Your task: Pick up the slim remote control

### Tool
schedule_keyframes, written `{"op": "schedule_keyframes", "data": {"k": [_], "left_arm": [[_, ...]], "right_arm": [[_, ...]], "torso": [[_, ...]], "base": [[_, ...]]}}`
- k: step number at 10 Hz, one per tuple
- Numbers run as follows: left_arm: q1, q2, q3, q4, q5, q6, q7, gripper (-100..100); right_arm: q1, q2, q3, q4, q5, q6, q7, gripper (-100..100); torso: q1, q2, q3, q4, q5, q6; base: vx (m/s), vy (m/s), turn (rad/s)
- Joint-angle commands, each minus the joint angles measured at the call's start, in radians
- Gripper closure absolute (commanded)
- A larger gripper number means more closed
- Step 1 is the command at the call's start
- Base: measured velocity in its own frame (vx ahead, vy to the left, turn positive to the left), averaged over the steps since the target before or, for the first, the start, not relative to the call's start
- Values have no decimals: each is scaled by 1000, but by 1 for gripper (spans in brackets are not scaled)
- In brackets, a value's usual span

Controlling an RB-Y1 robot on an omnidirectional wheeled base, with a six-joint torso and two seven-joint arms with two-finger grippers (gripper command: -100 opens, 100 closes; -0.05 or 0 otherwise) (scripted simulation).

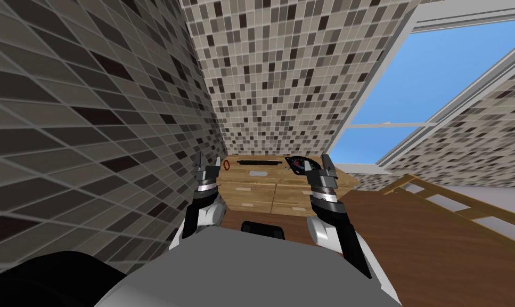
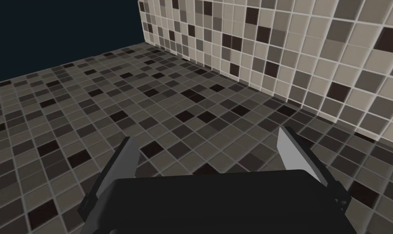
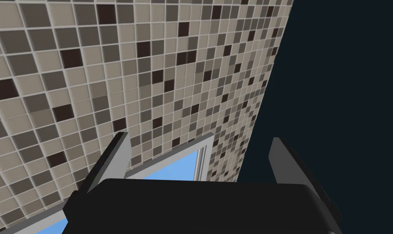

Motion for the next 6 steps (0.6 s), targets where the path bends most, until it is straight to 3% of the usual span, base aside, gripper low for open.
{"op": "schedule_keyframes", "data": {"k": [1, 4, 5, 6], "left_arm": [[-14, 31, 3, 4, -1, 22, -4, -100], [-69, 95, 15, 20, -2, 105, -19, -100], [-69, 95, 15, 20, -2, 111, -19, -100], [-96, 113, 21, 29, -3, 151, -26, -100]], "right_arm": [[0, 0, 0, 0, 0, 0, 0, 0], [0, 0, 0, 0, 0, 0, 0, 0], [0, 0, 0, 0, 0, 0, 0, 0], [0, 0, 0, 0, 0, 0, 0, 0]], "torso": [[0, 0, 0, 0, 0, 0], [-3, 2, 1, 0, -1, 0], [-3, 3, 2, 1, -1, 0], [-3, 3, 2, 1, -1, 0]], "base": [[-15, -15, 17], [-42, -48, 25], [-41, -39, 16], [-45, -41, 28]]}}
